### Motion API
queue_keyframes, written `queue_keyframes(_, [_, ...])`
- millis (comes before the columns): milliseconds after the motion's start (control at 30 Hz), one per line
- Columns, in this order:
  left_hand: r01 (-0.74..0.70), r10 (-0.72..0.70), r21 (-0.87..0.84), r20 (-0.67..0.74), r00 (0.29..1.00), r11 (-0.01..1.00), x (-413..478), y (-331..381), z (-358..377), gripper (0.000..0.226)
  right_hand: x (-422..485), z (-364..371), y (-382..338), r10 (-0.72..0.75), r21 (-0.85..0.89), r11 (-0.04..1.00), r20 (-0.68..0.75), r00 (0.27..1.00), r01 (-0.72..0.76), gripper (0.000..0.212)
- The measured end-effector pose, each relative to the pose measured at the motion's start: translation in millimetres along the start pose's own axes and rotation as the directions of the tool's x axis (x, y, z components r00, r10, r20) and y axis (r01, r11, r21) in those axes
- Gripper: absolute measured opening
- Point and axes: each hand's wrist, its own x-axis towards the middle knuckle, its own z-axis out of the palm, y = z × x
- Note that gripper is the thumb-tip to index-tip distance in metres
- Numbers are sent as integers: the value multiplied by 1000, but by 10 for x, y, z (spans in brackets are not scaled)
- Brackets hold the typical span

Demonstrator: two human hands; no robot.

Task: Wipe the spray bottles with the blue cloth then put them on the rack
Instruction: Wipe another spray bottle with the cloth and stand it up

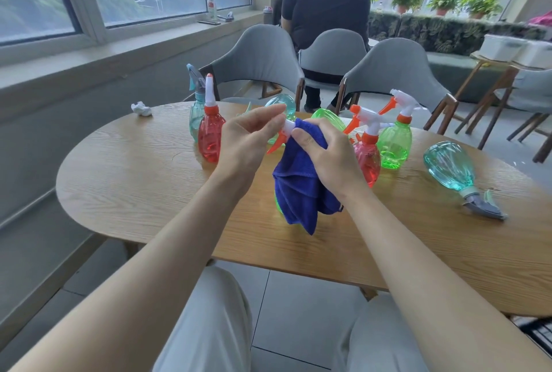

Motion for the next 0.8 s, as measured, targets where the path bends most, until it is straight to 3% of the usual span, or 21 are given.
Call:
queue_keyframes(133, [-26,26,-14,-7,1000,1000,34,47,24,29,-14,9,-7,7,-1,1000,-11,1000,-7,21])
queue_keyframes(300, [7,5,126,-89,996,992,33,-28,31,15,-40,2,-17,-14,-35,999,-26,1000,13,23])
queue_keyframes(467, [-75,91,147,-102,991,986,55,-17,15,3,14,11,-74,-52,-210,977,-42,998,42,30])
queue_keyframes(633, [-143,163,206,-83,983,968,65,7,34,4,122,82,-220,-137,-358,926,-13,991,123,32])
queue_keyframes(700, [-168,191,223,-86,978,960,66,1,18,7,134,112,-228,-151,-347,928,-27,988,133,31])
queue_keyframes(800, [-184,204,233,-63,977,955,57,3,-20,10,119,77,-143,-61,-207,977,-25,998,55,32])
